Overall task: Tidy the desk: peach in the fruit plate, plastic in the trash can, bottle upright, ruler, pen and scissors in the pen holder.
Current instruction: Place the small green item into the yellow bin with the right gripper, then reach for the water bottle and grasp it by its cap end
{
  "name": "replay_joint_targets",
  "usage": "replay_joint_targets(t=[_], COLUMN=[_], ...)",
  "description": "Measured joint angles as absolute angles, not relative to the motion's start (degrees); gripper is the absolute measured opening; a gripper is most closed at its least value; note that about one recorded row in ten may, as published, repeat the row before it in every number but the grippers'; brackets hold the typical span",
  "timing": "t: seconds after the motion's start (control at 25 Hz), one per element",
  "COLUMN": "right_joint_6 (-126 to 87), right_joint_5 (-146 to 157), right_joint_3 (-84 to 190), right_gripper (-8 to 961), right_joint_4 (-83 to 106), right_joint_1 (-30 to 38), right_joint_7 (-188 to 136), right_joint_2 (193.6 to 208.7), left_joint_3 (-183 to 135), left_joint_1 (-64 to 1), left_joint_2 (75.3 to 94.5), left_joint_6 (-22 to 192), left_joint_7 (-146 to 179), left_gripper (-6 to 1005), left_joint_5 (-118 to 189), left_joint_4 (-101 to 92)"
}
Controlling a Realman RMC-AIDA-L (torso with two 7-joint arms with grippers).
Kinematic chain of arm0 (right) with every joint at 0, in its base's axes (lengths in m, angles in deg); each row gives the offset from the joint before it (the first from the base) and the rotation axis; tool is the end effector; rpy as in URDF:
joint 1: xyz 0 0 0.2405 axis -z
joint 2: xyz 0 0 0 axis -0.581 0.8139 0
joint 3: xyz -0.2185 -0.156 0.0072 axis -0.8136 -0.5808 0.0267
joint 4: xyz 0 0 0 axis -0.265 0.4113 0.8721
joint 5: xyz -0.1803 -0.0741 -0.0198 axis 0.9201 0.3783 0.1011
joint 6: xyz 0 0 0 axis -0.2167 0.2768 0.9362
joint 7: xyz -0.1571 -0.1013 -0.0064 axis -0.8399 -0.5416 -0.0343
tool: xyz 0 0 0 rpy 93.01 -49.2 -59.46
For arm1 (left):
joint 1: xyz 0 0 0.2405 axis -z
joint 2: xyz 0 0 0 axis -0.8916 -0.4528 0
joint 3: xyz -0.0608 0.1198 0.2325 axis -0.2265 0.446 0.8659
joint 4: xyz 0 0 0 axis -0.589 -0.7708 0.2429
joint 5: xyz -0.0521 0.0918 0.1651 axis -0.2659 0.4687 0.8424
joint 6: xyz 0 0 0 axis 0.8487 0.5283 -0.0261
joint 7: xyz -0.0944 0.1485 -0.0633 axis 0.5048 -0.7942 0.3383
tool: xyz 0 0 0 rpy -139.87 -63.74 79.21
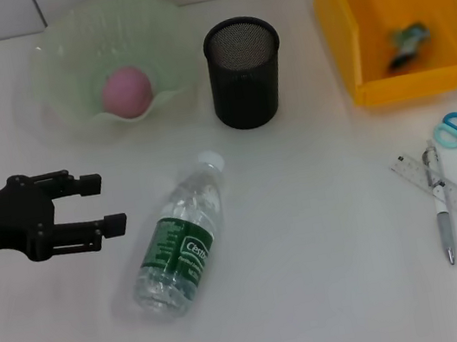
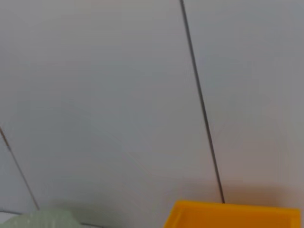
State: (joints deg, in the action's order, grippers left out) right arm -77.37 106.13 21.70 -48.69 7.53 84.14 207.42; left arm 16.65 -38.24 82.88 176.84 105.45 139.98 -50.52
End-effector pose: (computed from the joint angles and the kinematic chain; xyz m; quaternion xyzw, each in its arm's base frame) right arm 0.2600 0.4252 0.0789 -0.8157 0.3552 0.2380 0.3897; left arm -0.2730 0.3069 0.0036 -0.9542 -0.2350 -0.1700 0.0740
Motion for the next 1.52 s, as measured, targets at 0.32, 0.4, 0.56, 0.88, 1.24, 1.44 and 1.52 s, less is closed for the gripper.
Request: replay_joint_targets(t=[0.32,0.4,0.56,0.88,1.24,1.44,1.52], right_joint_6=[-91.22,-103.2,-113.54,-113.82,-114.12,-113.27,-113.19], right_joint_5=[104.6,101.74,100.31,99.97,100.46,100.83,100.84], right_joint_3=[23.85,24.94,24.97,24.97,24.14,24.09,24.09], right_gripper=[203,269,456,709,721,717,715], right_joint_4=[-50.03,-49.86,-47.19,-37.0,-32.21,-30.41,-30.39], right_joint_1=[8.74,10.68,14.43,17.21,17.12,16.31,16.0], right_joint_7=[80.98,75.38,66.57,54.86,48.69,47.87,47.87], right_joint_2=[206.81,206.19,206.33,206.2,206.63,206.46,206.37], left_joint_3=[16.62,16.69,18.41,25.04,35.59,39.13,39.2], left_joint_1=[-38.2,-37.87,-35.66,-24.13,-12.76,-11.12,-10.82], left_joint_2=[83.17,83.46,84.02,87.96,88.84,89.08,89.09], left_joint_6=[176.39,176.25,176.62,176.15,165.85,158.97,157.75], left_joint_7=[107.71,114.88,131.7,157.14,171.55,174.26,174.39], left_gripper=[814,814,815,815,815,814,814], left_joint_5=[140.1,140.07,141.28,158.2,169.97,171.48,171.4], left_joint_4=[-51.72,-55.69,-63.05,-70.09,-60.47,-55.33,-53.79])
